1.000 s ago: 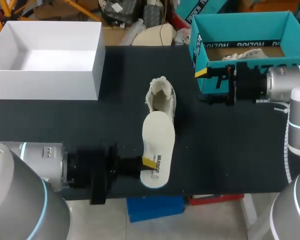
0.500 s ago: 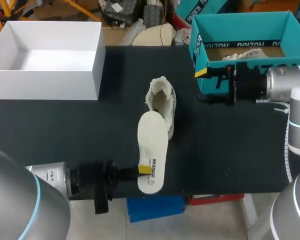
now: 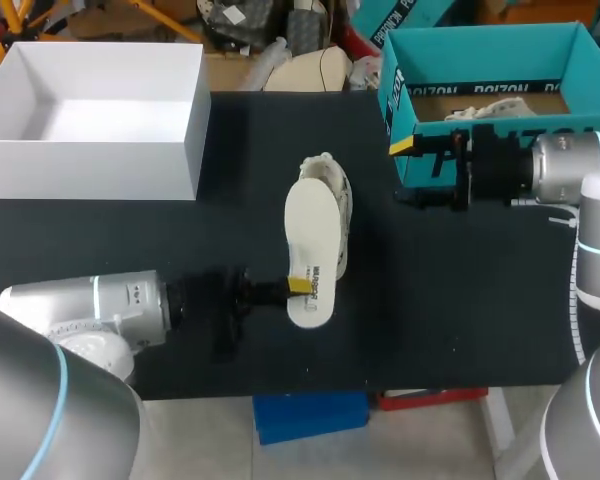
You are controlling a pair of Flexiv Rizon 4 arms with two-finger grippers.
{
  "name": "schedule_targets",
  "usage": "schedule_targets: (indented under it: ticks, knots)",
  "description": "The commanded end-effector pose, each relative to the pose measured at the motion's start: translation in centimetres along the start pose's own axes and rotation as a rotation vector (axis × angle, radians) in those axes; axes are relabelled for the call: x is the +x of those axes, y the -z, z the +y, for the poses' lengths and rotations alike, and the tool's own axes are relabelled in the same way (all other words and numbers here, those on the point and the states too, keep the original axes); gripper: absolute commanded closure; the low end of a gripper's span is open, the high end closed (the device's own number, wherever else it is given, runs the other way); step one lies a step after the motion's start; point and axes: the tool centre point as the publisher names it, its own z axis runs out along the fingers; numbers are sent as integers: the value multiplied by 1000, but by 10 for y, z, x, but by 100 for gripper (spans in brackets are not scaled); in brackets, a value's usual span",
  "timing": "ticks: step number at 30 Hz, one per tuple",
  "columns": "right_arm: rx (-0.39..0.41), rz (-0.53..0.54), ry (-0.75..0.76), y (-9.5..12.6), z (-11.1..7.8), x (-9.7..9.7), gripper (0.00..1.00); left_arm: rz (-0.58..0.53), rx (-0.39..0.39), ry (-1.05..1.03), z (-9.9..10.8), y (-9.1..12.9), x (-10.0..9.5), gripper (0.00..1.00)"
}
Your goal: Take the shoe out of the shoebox, open the shoe tongue, remove and reinsert the insole, then place the shoe into the shoebox
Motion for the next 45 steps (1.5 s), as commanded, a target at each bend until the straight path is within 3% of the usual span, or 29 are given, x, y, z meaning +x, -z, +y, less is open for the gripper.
schedule_targets:
  ticks: [1, 6, 18, 23, 32, 35, 36, 38, 39, 45]
  knots:
    - [-3, -1, 0, -1, -1, 0, 0, 3, 22, 0, 54, -45, 3, 100]
    - [-3, -1, 0, -1, -1, 0, 0, -15, 24, 5, 71, -46, -2, 100]
    - [-3, -1, 0, -1, -1, 0, 0, -24, 48, 15, 73, -43, -5, 100]
    - [130, 30, 141, -19, 4, 11, 0, -24, 48, 15, 73, -43, -5, 100]
    - [259, -3, 269, -49, 1, 7, 1, -24, 48, 15, 73, -43, -5, 100]
    - [263, -4, 271, -58, -3, 1, 14, -24, 48, 15, 73, -43, -5, 100]
    - [262, -3, 269, -60, -4, -1, 26, -24, 48, 15, 73, -43, -5, 100]
    - [259, -3, 260, -67, -9, -4, 38, -24, 48, 15, 73, -43, -5, 100]
    - [257, -5, 257, -70, -12, -6, 50, -24, 48, 15, 73, -43, -5, 100]
    - [229, 9, 253, -83, -20, -12, 51, -24, 48, 15, 73, -43, -5, 100]
